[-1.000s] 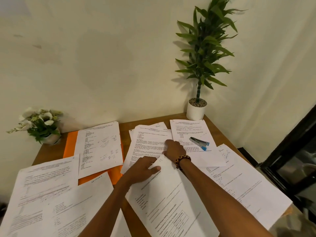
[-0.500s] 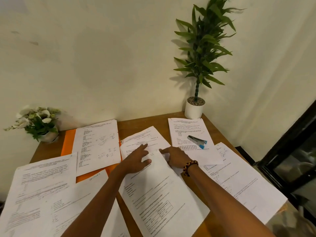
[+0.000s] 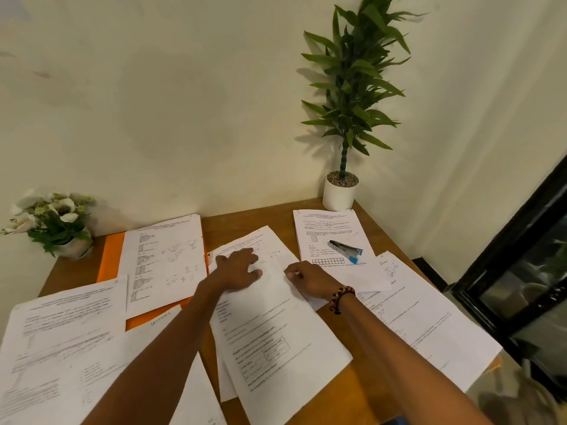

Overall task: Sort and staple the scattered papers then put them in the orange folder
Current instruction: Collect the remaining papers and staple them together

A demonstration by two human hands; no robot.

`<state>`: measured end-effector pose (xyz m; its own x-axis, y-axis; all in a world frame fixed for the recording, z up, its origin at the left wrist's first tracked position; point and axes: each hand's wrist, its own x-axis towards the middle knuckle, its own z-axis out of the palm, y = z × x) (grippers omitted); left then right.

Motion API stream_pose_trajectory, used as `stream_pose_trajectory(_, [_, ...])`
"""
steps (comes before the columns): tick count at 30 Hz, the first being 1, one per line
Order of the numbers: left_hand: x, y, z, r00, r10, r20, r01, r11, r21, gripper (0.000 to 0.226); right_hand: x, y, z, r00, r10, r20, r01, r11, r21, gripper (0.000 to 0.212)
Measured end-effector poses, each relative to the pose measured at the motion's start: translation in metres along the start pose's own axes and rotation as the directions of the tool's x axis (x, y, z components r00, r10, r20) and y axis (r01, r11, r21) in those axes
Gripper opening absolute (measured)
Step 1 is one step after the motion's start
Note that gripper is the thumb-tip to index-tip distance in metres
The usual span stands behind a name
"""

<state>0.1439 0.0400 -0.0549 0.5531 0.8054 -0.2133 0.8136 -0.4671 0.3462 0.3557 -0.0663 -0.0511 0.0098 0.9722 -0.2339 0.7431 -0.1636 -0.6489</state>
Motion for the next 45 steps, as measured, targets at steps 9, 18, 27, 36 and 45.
stream_pose_trajectory(9, [-0.012, 0.013, -0.025, 0.972, 0.134, -0.195, -0.202, 0.900, -0.387, 0.029, 0.003, 0.005, 0.010, 0.940, 0.181, -0.288, -0.049, 0.910, 0.412, 0.055])
stream_pose_trajectory(18, [-0.028, 0.013, -0.026, 0.986, 0.121, -0.118, -0.151, 0.943, -0.298, 0.058, -0.006, -0.015, 0.016, 0.960, -0.066, -0.272, 0.158, 0.930, 0.331, 0.035])
stream_pose_trajectory(27, [-0.081, 0.038, -0.035, 0.985, 0.023, -0.169, -0.072, 0.954, -0.290, 0.061, -0.027, -0.034, -0.007, 0.939, -0.197, -0.282, 0.277, 0.920, 0.279, 0.017])
stream_pose_trajectory(36, [-0.130, 0.011, 0.010, 0.992, -0.033, -0.123, -0.017, 0.921, -0.389, 0.055, -0.041, -0.044, 0.025, 0.940, -0.332, -0.081, 0.340, 0.886, 0.316, 0.035])
stream_pose_trajectory(45, [-0.177, -0.030, 0.016, 0.964, -0.145, -0.221, 0.030, 0.890, -0.455, 0.038, -0.036, -0.065, 0.080, 0.935, -0.342, -0.100, 0.355, 0.869, 0.346, 0.025])
